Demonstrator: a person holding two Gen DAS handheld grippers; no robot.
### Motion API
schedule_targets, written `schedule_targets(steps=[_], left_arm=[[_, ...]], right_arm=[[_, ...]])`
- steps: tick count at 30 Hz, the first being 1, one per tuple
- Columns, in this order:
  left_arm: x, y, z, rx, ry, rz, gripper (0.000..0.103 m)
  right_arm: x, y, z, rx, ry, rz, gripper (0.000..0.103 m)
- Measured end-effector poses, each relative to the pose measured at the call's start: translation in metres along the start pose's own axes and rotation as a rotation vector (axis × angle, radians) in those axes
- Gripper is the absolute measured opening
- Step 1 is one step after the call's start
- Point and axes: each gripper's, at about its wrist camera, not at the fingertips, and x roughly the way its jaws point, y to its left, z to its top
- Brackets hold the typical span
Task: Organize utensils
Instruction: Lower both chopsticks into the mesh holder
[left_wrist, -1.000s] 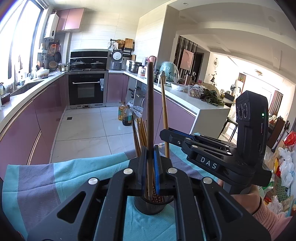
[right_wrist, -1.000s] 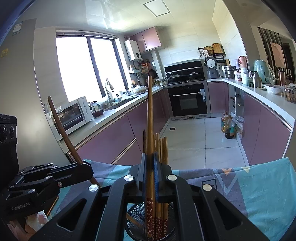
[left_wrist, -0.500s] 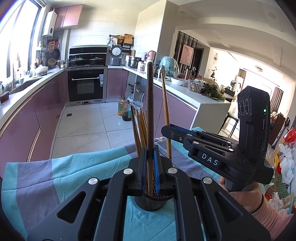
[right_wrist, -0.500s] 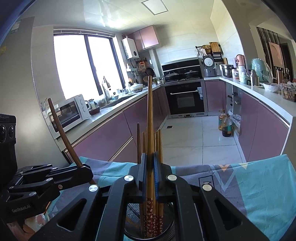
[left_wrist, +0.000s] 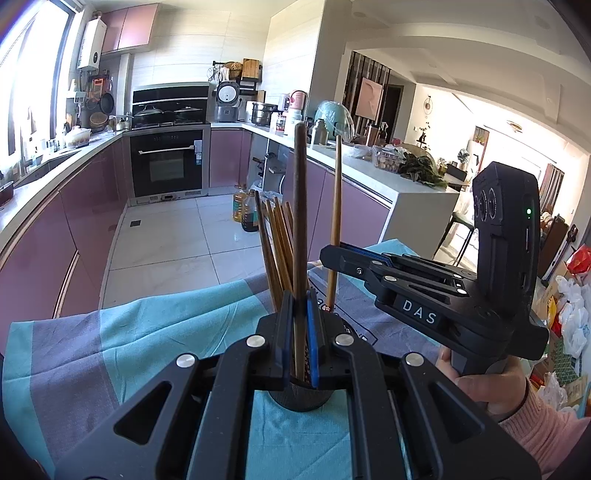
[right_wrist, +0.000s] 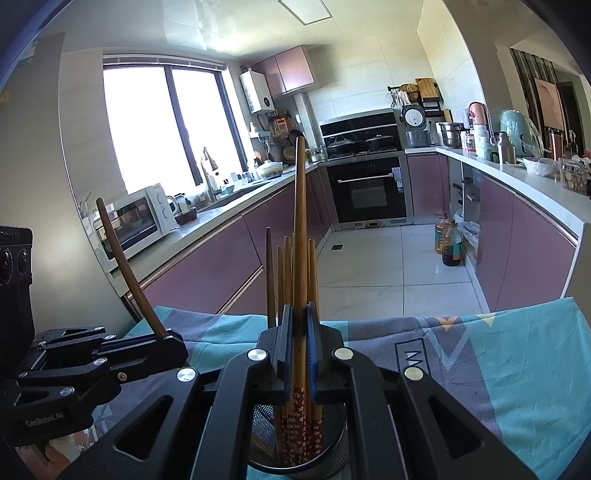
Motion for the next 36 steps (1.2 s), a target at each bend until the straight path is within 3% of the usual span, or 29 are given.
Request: schedule_targets(steps=[36], left_arm=[[0.045, 0.01, -0.011, -0.011, 0.066, -0.006, 0.008]], right_arm=[[0.01, 0.004, -0.023, -0.017, 0.113, 0.002, 0.006]])
